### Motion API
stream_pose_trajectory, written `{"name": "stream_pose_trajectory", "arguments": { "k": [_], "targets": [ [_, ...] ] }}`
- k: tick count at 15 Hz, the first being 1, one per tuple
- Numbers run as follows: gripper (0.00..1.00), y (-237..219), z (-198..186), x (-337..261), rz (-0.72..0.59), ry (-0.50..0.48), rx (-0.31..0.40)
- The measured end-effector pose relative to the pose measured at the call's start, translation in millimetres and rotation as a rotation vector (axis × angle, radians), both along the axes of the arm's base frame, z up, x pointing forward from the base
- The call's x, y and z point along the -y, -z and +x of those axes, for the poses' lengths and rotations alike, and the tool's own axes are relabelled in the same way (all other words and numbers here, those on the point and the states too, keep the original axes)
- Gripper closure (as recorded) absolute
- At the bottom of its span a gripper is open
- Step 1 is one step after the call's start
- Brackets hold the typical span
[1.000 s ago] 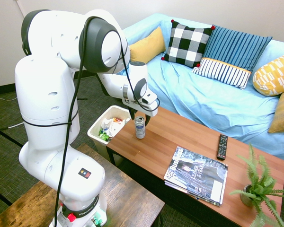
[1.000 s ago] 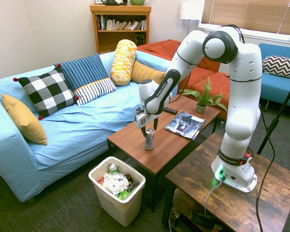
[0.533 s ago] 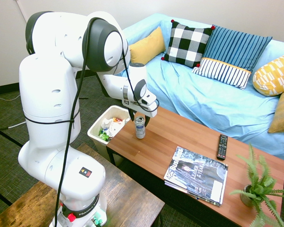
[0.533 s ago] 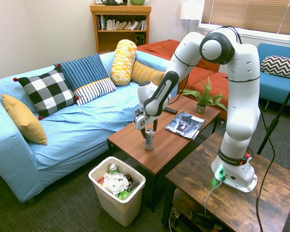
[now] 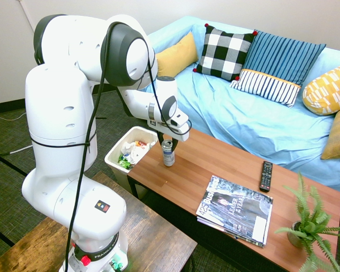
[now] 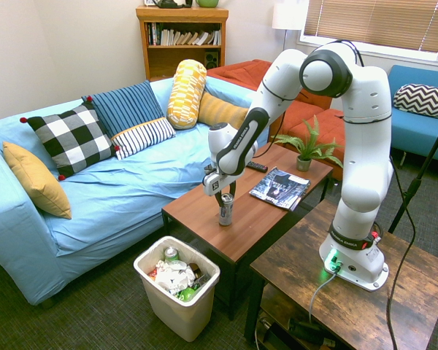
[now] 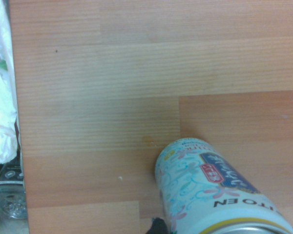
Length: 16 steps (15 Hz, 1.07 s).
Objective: Throw the can in the trash bin
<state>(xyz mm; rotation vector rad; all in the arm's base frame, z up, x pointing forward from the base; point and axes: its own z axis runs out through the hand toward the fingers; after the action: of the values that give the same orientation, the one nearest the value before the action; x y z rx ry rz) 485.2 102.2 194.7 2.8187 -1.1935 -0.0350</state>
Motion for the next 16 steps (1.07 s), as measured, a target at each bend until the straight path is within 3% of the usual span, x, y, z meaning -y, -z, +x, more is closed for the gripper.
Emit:
{"name": "stream_pose_trajectory", "arguments": {
  "k": [3,7,11,16],
  "targets": [
    [1.0,-14,5,2,0.009,0.017,0.016],
    [1.0,-77,7,-12,0.013,-0.008,0.082],
    [1.0,-131,-10,-85,-0.024,-0.088,0.154],
    [1.0,-160,-35,-174,-0.047,-0.171,0.195]
  ]
}}
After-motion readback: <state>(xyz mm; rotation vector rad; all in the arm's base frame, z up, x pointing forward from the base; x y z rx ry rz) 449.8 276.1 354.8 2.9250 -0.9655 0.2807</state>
